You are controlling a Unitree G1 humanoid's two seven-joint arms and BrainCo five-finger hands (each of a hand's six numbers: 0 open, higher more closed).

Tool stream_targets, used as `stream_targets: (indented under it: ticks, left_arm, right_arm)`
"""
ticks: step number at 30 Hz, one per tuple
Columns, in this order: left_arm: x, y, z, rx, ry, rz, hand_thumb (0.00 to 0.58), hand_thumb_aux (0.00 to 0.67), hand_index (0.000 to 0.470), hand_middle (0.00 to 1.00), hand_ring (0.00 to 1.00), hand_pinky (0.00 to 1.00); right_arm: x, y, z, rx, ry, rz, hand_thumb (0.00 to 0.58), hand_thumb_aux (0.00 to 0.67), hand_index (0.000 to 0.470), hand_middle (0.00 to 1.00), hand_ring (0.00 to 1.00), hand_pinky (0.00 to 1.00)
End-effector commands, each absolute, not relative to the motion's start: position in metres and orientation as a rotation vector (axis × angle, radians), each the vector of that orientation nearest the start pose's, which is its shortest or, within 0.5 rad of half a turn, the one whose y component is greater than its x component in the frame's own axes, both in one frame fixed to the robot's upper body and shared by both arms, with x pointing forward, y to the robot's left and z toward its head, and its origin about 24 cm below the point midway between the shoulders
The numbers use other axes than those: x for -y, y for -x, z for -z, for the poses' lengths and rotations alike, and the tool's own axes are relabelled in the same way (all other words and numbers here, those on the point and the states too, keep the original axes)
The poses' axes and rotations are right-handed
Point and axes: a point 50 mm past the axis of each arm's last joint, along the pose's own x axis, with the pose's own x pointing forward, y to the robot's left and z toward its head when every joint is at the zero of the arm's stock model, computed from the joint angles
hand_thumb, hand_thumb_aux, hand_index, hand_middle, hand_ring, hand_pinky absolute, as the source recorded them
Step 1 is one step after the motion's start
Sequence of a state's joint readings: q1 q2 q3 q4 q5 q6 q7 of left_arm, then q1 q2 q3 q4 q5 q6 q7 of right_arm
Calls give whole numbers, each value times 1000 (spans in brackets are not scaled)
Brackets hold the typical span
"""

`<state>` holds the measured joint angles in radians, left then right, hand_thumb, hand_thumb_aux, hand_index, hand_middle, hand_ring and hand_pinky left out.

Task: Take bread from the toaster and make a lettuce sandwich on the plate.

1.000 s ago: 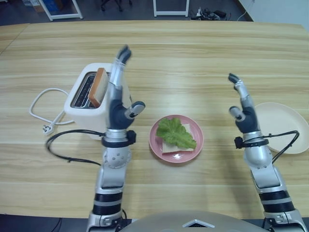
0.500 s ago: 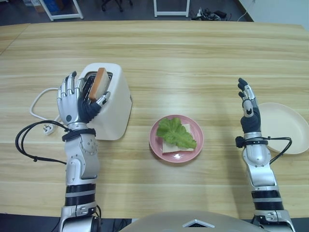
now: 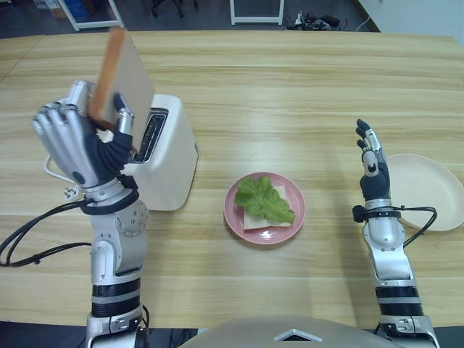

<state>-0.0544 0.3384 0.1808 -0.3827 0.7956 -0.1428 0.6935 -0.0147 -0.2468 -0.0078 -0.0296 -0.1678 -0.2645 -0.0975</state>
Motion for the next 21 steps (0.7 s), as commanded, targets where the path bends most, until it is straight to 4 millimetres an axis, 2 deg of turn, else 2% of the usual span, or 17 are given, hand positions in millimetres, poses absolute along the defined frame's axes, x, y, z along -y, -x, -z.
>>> stream_targets:
  ticks: [1, 4, 6, 8, 11, 15, 21]
  left_arm:
    - [-213, -210, -194, 979, -658, -629, 580, 670, 470, 1000, 1000, 1000]
    - [-201, -220, -185, 882, -428, -363, 580, 670, 470, 1000, 1000, 1000]
    - [-190, -231, -170, 738, -262, -163, 580, 670, 470, 1000, 1000, 1000]
    - [-179, -238, -151, 612, -192, 2, 580, 670, 470, 1000, 1000, 1000]
    - [-161, -248, -119, 434, -158, 218, 580, 670, 470, 1000, 1000, 1000]
    - [-141, -260, -84, 288, -122, 388, 580, 670, 470, 1000, 1000, 1000]
    - [-122, -280, -53, 179, -144, 501, 580, 670, 470, 1000, 1000, 1000]
  right_arm:
    - [191, -252, -78, 285, 405, 51, 0, 0, 0, 0, 0, 0]
    - [192, -253, -75, 276, 402, 55, 0, 0, 0, 0, 0, 0]
    - [193, -254, -74, 268, 400, 58, 0, 0, 0, 0, 0, 0]
    - [193, -254, -72, 262, 399, 59, 0, 0, 0, 0, 0, 0]
    - [195, -254, -70, 252, 398, 62, 0, 0, 0, 0, 0, 0]
    - [195, -255, -66, 237, 397, 63, 0, 0, 0, 0, 0, 0]
    - [192, -255, -62, 224, 401, 51, 0, 0, 0, 0, 0, 0]
